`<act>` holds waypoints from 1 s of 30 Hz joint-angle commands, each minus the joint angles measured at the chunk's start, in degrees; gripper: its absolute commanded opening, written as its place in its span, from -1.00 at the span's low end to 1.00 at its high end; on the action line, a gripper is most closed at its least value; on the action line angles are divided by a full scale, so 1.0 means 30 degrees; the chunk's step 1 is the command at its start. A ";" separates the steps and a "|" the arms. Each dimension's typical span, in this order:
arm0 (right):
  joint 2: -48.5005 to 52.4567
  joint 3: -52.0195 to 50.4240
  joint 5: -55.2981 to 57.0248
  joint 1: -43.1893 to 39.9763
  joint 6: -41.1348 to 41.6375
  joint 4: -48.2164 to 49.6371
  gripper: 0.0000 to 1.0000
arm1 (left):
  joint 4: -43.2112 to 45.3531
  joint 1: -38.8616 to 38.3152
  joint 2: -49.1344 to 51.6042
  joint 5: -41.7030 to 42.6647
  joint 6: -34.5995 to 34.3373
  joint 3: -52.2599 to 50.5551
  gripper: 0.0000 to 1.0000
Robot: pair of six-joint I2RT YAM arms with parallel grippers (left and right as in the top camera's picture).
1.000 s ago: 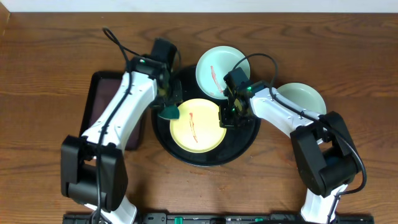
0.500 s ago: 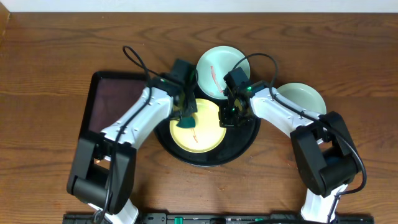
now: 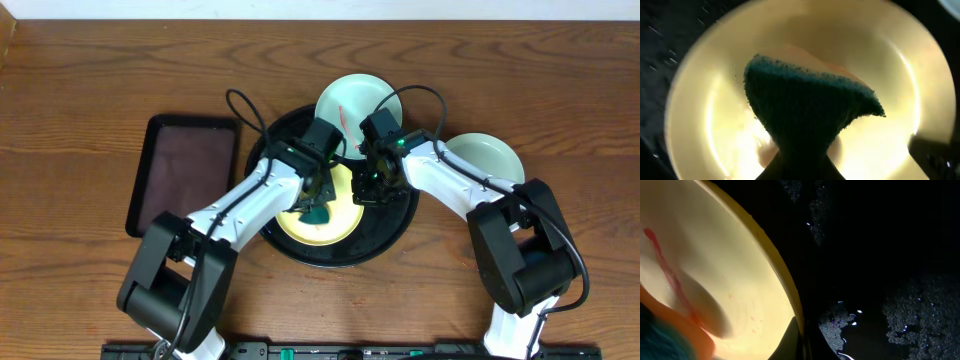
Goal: Clean dirty plates on tray and stack at the side
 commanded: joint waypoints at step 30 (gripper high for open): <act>0.0168 -0.0022 -0.0080 -0.0109 0.0000 -0.0117 -0.98 | -0.0699 0.1005 0.1530 0.4867 -0.2251 -0.0109 -0.85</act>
